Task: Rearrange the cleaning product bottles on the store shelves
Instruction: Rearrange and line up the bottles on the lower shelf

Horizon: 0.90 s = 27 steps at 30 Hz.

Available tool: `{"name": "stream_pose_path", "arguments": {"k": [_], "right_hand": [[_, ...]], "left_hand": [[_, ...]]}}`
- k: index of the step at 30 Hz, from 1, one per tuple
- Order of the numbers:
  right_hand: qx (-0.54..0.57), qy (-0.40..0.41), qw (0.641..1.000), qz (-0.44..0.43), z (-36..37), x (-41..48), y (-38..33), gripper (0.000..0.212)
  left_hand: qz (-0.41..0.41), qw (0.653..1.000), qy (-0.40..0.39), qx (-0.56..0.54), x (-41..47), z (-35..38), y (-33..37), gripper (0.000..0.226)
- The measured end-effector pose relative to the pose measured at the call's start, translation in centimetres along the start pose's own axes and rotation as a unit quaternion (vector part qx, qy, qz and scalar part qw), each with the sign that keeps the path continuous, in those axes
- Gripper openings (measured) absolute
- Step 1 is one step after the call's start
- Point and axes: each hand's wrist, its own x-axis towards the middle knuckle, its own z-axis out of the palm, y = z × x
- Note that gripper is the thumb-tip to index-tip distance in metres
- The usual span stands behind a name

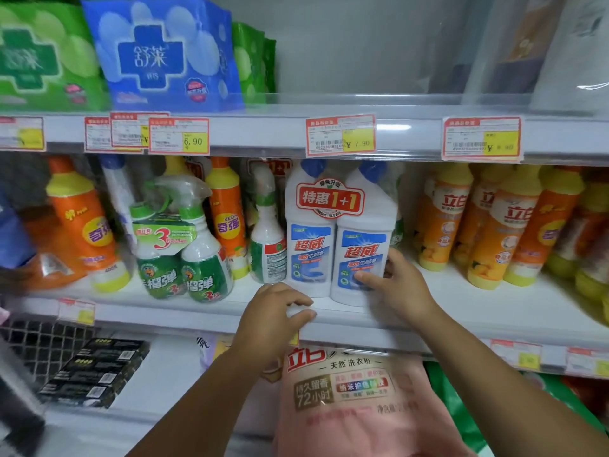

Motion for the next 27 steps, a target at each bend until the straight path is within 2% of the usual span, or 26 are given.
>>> {"name": "stream_pose_path", "arguments": {"k": [10, 18, 22, 23, 25, 26, 27], "right_hand": [[-0.016, 0.066, 0.997, 0.030, -5.6, 0.9, 2.0, 0.035], [-0.019, 0.125, 0.992, 0.007, -3.9, 3.0, 2.7, 0.037], [-0.040, 0.151, 0.987, 0.030, -3.1, 2.9, 2.5, 0.049], [-0.069, 0.201, 0.977, 0.013, -2.9, 2.5, 2.2, 0.051], [-0.164, 0.333, 0.924, -0.088, -2.3, 1.6, 1.2, 0.048], [-0.185, 0.363, 0.900, -0.154, -1.5, 1.1, 0.3, 0.041], [-0.186, 0.341, 0.900, -0.200, -0.4, 0.9, -0.6, 0.032]], "left_hand": [[-0.018, 0.999, 0.014, 0.026, 0.0, -2.1, -2.1, 0.018], [-0.015, 0.999, 0.021, 0.030, 0.2, -1.8, -2.1, 0.019], [-0.022, 0.999, 0.025, 0.027, 0.2, -2.2, -2.4, 0.019], [-0.023, 0.999, 0.025, 0.025, 0.1, -2.3, -2.5, 0.018], [-0.029, 0.999, 0.028, 0.021, 0.0, -2.7, -2.7, 0.018], [-0.031, 0.999, 0.030, 0.021, 0.0, -2.9, -2.8, 0.018], [-0.033, 0.999, 0.031, 0.023, -0.1, -3.0, -2.9, 0.018]]}}
